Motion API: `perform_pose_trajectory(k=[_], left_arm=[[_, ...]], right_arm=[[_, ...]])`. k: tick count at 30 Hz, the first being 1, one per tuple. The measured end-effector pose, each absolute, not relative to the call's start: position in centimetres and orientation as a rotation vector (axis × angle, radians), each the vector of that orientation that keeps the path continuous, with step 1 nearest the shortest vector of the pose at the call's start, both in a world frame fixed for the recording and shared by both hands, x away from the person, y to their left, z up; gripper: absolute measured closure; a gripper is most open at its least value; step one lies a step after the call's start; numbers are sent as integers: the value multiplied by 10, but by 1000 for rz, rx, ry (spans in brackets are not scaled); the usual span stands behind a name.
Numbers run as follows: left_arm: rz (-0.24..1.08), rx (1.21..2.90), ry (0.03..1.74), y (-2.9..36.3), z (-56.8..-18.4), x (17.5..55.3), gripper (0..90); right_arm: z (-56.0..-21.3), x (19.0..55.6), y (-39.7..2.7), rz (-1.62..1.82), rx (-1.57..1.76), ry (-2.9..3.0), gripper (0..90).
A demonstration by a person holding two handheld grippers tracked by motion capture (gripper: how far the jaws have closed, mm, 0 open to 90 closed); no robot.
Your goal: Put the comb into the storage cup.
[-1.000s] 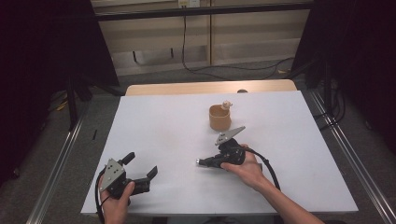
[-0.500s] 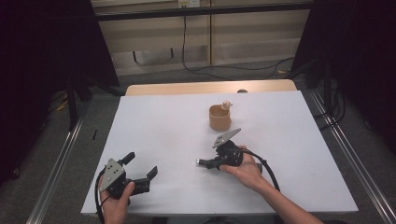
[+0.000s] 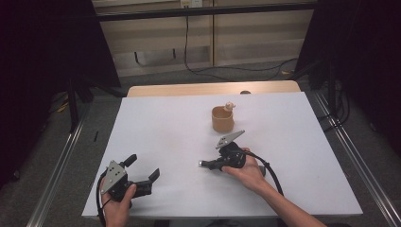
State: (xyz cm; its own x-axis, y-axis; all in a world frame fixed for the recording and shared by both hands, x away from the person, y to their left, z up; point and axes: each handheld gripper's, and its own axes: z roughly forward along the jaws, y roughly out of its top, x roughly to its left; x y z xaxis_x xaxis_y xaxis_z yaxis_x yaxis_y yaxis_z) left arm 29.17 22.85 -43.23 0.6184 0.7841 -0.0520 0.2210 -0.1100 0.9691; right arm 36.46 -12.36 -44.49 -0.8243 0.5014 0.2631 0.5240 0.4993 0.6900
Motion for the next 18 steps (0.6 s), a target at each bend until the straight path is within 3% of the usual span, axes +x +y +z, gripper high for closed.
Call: perform_pose_trajectory(k=[18], left_arm=[[586, 1658, 843, 228, -433, 292, 24]], right_arm=[[-447, 366, -116, -1242, -963, -2727, 900]])
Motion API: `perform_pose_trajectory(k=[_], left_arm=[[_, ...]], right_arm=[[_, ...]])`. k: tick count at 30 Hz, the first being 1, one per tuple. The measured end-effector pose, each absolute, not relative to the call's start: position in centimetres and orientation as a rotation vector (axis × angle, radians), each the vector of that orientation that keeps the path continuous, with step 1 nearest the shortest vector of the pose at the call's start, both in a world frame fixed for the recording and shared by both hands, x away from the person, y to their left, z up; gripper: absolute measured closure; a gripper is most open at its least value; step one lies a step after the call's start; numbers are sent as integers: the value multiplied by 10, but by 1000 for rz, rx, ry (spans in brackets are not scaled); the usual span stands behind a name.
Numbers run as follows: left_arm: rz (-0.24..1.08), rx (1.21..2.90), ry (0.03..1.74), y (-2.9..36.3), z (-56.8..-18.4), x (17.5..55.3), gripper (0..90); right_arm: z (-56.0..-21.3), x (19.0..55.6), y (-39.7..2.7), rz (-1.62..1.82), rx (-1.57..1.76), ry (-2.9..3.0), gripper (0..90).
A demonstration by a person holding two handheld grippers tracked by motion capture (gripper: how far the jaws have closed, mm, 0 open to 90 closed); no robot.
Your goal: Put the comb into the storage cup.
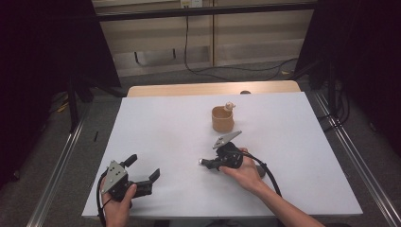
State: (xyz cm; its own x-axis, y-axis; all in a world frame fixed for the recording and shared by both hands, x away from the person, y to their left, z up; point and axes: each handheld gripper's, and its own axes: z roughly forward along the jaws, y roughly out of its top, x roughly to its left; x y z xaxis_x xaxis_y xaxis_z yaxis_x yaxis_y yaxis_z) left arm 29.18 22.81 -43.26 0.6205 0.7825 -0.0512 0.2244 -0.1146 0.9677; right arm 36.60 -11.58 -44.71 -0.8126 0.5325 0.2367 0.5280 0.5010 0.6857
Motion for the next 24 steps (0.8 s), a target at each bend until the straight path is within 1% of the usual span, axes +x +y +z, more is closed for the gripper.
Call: perform_pose_trajectory(k=[24], left_arm=[[587, 1662, 840, 228, -433, 292, 24]], right_arm=[[-450, 371, -117, 1232, 1001, 2643, 900]])
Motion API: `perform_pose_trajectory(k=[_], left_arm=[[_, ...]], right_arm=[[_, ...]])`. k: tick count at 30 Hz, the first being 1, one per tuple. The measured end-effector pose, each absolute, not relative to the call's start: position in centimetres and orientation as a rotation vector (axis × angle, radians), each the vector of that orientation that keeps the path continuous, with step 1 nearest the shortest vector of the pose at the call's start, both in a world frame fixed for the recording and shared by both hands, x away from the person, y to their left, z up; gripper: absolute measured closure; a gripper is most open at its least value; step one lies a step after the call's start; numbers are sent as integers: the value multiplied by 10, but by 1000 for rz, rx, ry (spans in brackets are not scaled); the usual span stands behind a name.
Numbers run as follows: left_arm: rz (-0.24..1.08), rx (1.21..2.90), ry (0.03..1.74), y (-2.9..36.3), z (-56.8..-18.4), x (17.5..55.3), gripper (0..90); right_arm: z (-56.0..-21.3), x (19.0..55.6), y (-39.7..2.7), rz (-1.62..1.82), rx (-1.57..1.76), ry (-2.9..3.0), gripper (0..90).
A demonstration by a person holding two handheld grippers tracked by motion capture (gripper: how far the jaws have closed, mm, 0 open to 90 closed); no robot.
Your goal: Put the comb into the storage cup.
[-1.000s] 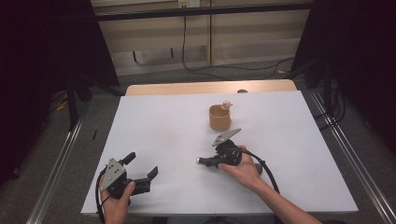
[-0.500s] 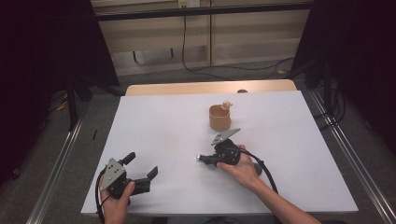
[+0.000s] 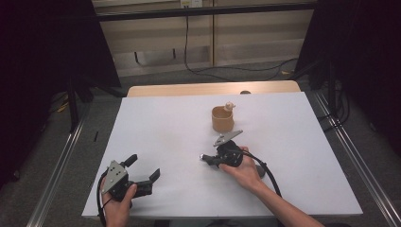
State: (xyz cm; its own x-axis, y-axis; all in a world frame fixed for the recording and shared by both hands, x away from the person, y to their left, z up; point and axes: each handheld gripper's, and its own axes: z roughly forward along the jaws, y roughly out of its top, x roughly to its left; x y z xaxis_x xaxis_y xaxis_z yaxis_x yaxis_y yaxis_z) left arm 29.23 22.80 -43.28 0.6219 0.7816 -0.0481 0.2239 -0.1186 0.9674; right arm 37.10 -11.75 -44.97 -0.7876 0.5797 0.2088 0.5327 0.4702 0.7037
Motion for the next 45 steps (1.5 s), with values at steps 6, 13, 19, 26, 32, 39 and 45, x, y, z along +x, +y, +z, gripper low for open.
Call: perform_pose_trajectory(k=[6, 13, 19, 26, 32, 39, 45], left_arm=[[586, 1656, 839, 228, -432, 292, 24], [586, 1655, 841, 228, -432, 291, 24], [585, 1657, 842, 229, -433, 292, 24], [585, 1662, 838, 228, -433, 292, 24], [584, 1662, 840, 228, -433, 293, 24], [584, 1663, 840, 228, -433, 292, 24], [584, 1661, 841, 228, -433, 293, 24]], right_arm=[[-449, 373, -120, 1221, 1015, 2609, 900], [-450, 374, -120, 1219, 1041, 2602, 900], [-453, 376, -119, 1231, 1036, 2600, 900], [-453, 379, -122, 1236, 1054, 2566, 900], [-453, 381, -123, 1234, 1071, 2562, 900], [-453, 384, -126, 1252, 1081, 2514, 900], [-453, 385, -127, 1255, 1077, 2514, 900]])
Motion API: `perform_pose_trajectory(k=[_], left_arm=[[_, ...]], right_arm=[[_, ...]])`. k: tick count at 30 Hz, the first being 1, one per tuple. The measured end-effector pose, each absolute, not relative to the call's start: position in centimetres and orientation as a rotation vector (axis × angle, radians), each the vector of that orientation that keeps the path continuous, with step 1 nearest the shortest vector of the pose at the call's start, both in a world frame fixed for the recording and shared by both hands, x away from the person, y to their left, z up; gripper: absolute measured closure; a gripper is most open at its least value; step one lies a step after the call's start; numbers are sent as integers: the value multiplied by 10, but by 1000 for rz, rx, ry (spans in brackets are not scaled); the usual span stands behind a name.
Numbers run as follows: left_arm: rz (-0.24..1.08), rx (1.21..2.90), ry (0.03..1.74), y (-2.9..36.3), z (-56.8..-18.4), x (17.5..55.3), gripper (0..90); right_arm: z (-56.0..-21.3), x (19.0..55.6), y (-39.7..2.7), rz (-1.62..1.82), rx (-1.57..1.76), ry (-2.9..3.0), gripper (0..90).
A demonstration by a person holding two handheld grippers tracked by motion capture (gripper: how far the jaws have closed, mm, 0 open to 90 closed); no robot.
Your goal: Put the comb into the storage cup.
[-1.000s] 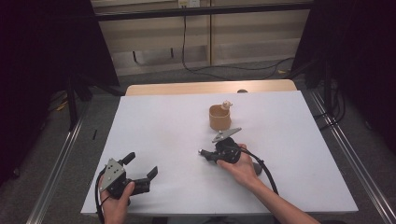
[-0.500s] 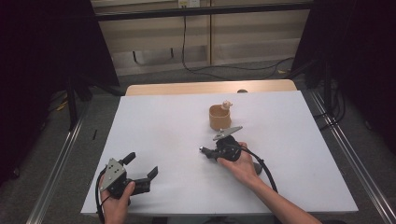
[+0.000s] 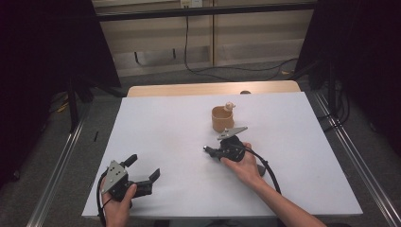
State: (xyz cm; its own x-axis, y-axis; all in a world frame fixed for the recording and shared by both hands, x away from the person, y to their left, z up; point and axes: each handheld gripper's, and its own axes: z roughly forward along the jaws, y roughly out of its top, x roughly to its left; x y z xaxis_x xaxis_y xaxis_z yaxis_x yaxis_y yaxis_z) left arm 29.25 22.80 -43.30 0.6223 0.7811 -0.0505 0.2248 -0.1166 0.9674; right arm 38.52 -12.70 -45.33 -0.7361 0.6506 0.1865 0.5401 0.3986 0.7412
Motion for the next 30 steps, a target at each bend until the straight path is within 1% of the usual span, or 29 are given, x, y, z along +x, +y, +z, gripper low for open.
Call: perform_pose_trajectory(k=[11, 17, 21, 25, 27, 29, 30], left_arm=[[580, 1661, 840, 228, -433, 293, 24], [580, 1655, 845, 229, -433, 292, 24], [580, 1652, 846, 229, -433, 292, 24], [580, 1651, 845, 229, -432, 292, 24], [576, 1650, 848, 229, -433, 292, 24], [577, 1656, 847, 229, -433, 292, 24], [579, 1658, 845, 229, -433, 292, 24]], right_arm=[[-447, 381, -130, 1331, 1026, 2542, 900], [-439, 378, -135, 1400, 995, 2530, 838], [-434, 376, -139, 1431, 983, 2514, 717], [-429, 375, -141, 1447, 978, 2495, 455], [-428, 374, -142, 1452, 977, 2497, 345], [-427, 374, -144, 1469, 1000, 2490, 214], [-426, 374, -145, 1474, 1001, 2489, 168]])
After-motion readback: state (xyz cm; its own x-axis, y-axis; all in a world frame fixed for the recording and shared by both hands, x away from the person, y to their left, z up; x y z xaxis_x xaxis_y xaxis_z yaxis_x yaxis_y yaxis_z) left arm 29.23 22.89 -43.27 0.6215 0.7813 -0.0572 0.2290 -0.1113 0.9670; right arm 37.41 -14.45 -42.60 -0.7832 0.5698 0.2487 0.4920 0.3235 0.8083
